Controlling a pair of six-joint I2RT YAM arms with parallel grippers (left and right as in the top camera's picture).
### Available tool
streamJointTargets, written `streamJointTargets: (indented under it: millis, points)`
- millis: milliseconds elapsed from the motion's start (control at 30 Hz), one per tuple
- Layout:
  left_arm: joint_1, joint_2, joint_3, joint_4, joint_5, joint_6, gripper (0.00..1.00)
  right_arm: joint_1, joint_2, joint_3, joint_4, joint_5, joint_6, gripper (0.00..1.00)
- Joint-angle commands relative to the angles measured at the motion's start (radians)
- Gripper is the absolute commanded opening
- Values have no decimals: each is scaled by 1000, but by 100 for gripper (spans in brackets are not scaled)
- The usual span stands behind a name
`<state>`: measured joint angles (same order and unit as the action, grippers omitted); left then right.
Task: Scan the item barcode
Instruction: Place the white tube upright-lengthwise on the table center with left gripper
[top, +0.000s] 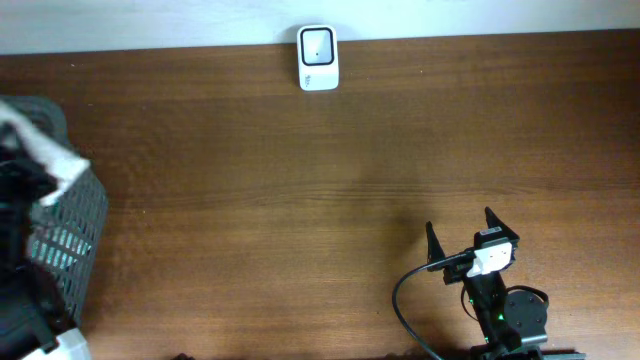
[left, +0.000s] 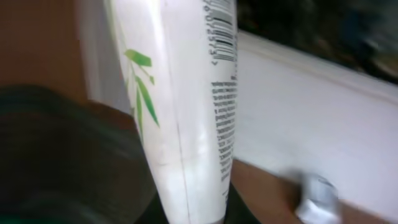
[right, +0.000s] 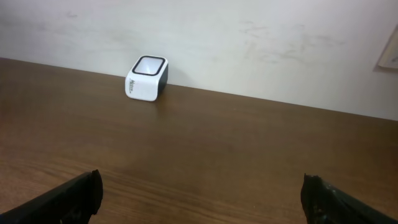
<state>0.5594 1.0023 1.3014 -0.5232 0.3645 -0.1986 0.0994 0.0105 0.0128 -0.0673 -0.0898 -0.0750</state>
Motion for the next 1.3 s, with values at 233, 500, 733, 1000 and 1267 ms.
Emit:
streamJointTargets:
  millis: [233, 500, 733, 1000, 1267]
  points:
    - [-754, 568, -13, -64, 107, -13, 0, 6, -7, -7, -3, 5, 4, 98]
    - [-1002, 926, -13, 183, -58, -296, 0, 6, -7, -7, -3, 5, 4, 98]
    - [-1073, 1009, -13, 234, -118, -404, 50, 6, -7, -7, -3, 5, 4, 98]
    - [-967, 923, 117, 66, -73, -217, 99, 6, -7, -7, -4, 5, 4, 98]
    - [-662, 541, 357, -272, -199, -45, 99, 6, -7, -7, -3, 5, 4, 98]
